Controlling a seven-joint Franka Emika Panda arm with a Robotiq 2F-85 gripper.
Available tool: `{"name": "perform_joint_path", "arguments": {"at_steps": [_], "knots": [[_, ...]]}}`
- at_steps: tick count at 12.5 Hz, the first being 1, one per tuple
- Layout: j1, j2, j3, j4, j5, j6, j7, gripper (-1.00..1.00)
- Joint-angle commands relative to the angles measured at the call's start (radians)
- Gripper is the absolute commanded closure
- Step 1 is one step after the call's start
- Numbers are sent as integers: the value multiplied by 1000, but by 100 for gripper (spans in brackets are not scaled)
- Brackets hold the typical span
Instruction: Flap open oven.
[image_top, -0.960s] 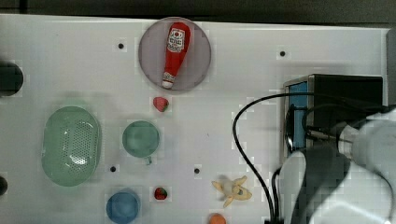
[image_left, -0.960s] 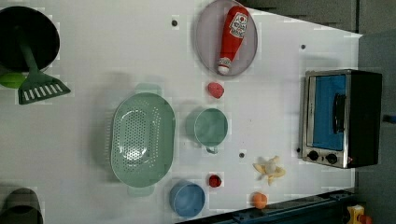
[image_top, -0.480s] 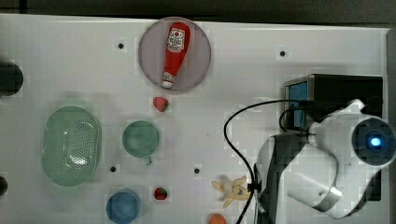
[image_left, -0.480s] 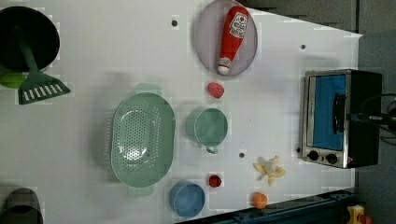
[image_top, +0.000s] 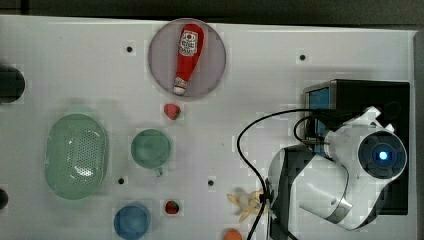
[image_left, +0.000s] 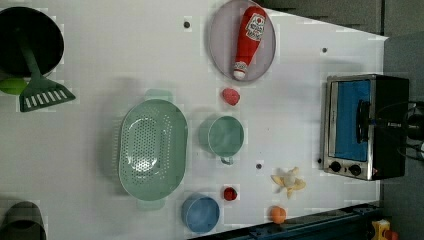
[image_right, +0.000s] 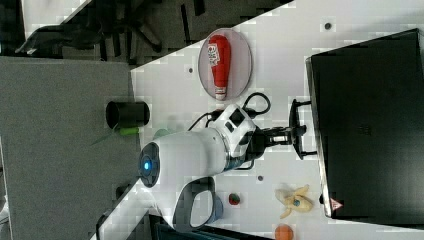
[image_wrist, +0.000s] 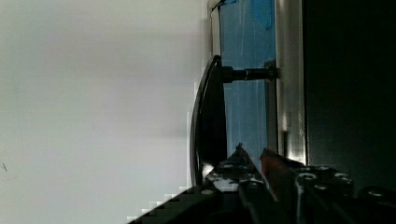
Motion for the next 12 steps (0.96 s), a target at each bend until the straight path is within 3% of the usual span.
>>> {"name": "perform_joint_path", "arguments": {"at_steps": [1, 3, 7, 12], "knots": [[-2, 42, 2, -9, 6, 10, -44, 65], [8, 49, 17, -8, -51, 11, -7, 65], [48, 51, 72, -23, -293, -3, 283, 65], [92, 93, 173, -42, -511, -63, 580, 65]]}}
